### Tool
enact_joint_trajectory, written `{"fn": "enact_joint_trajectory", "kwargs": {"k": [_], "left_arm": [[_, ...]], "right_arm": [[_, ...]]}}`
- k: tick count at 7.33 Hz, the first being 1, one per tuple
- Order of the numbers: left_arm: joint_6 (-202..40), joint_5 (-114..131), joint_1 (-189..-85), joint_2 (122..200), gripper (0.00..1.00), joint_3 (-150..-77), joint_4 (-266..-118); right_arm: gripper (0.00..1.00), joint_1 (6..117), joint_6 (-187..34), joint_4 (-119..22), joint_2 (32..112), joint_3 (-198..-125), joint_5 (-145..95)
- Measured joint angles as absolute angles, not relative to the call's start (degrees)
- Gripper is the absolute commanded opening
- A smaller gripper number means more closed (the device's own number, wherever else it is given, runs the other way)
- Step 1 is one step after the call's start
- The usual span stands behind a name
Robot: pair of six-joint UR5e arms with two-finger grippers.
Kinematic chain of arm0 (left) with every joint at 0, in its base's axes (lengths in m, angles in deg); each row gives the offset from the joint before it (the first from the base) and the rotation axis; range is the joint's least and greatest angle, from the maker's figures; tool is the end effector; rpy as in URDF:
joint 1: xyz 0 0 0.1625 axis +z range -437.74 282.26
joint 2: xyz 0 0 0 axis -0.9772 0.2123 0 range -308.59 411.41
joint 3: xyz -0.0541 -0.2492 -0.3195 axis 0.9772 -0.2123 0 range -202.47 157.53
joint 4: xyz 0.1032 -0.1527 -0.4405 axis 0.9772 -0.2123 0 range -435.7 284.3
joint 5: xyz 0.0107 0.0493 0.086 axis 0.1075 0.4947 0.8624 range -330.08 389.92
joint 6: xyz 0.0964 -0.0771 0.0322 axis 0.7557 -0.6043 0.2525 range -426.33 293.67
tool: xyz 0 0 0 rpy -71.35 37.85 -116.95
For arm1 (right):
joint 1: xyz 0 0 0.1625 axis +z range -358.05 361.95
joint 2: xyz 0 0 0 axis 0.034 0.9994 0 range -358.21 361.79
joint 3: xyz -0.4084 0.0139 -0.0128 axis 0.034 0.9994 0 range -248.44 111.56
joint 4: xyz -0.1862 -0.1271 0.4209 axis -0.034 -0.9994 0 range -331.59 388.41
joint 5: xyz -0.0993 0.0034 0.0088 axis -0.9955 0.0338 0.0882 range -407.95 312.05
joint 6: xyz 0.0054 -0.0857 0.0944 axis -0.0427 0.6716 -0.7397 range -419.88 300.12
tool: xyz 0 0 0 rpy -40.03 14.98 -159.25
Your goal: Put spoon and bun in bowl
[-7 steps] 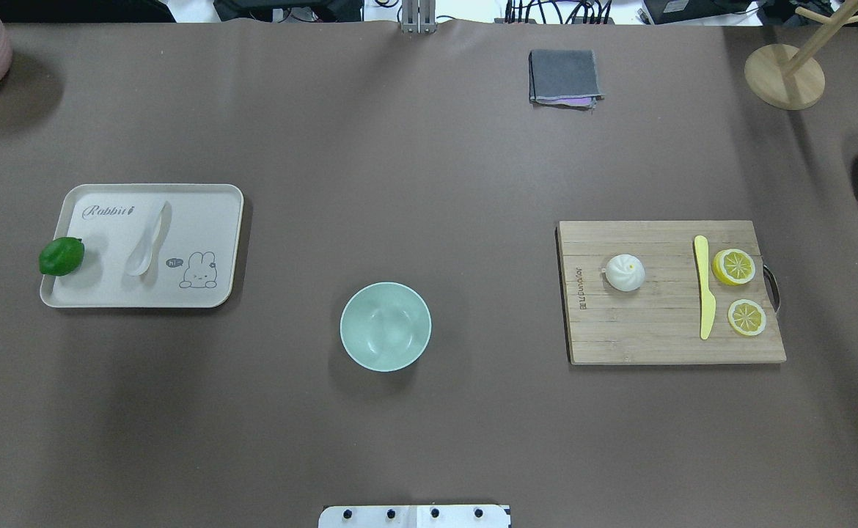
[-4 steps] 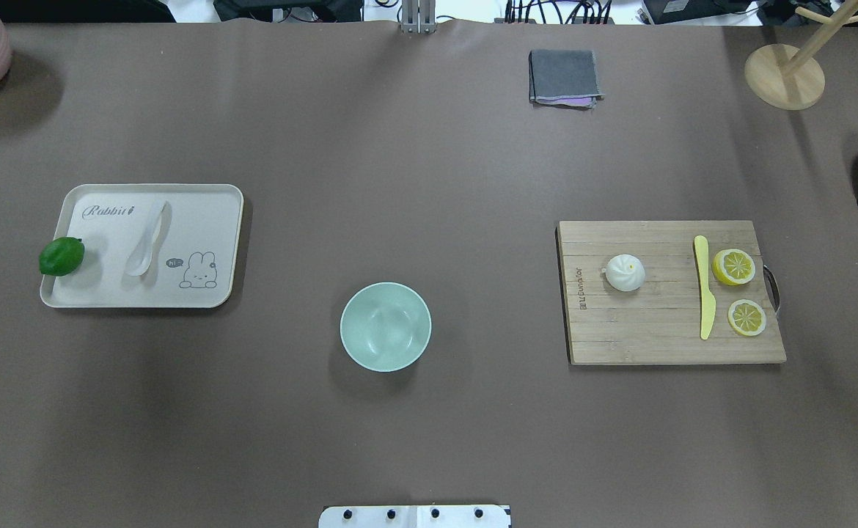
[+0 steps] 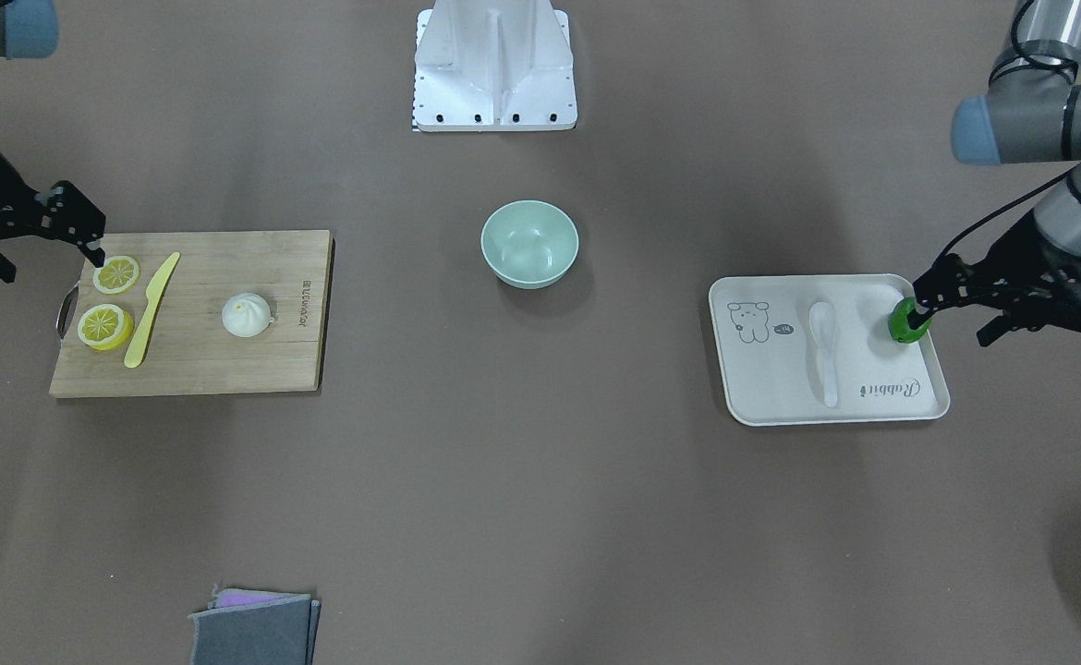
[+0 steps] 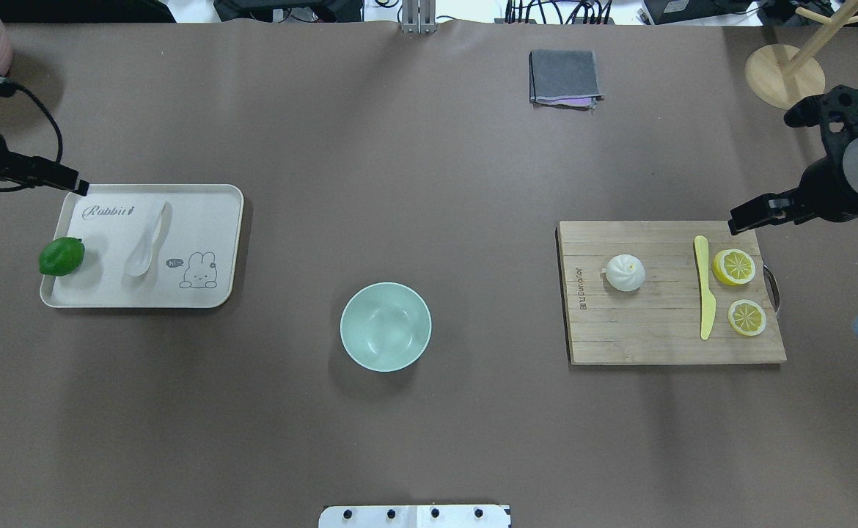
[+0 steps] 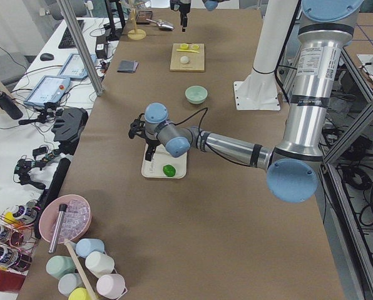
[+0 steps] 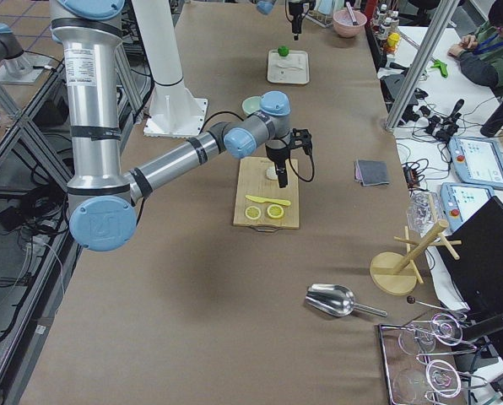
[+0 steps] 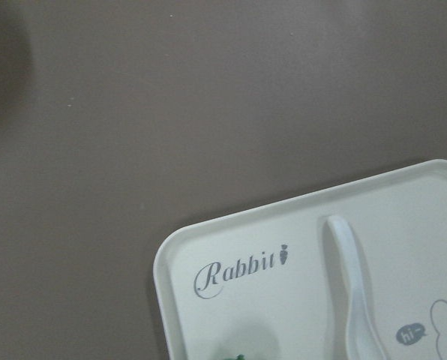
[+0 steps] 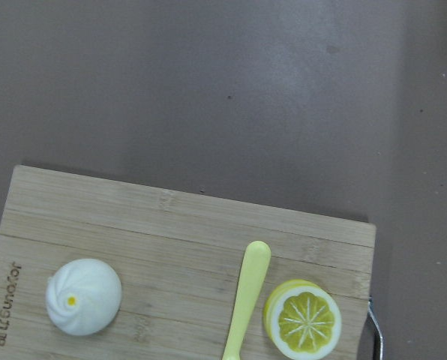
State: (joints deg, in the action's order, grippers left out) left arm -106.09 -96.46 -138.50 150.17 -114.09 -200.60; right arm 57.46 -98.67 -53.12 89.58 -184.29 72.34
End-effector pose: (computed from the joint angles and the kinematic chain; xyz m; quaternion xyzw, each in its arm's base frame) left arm 0.2704 -0.6010 0.4854 0.1382 0.4446 0.0392 0.8842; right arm -0.2637 -0.5057 0.3844 0.0947 -0.3797 -0.0474 0.9190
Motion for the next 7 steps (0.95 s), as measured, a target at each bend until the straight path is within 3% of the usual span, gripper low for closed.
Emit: {"fn": "enact_joint_trajectory", "kwargs": {"k": [2,4,6,7], "left_arm": [[-112.69,-89.65,-132.80,153.14,0.97,-111.27,-202.31],[-114.03,-85.23,-129.02,154.04,0.84,-110.21,-202.58],[-114.13,-82.94,-126.72,154.27,0.84,-109.44,-202.61],[-114.14,-82.03,-126.03,154.30,0.77,-109.33,-202.62]], "right_arm": [[1.00,55.56,-101.00,-52.92,88.80,-184.10,70.83],[1.00,55.23,-101.32,-52.89,88.69,-184.03,70.56],[1.00,55.09,-101.35,-52.89,88.64,-184.02,70.53],[1.00,55.06,-101.36,-52.89,88.63,-183.98,70.53]]}}
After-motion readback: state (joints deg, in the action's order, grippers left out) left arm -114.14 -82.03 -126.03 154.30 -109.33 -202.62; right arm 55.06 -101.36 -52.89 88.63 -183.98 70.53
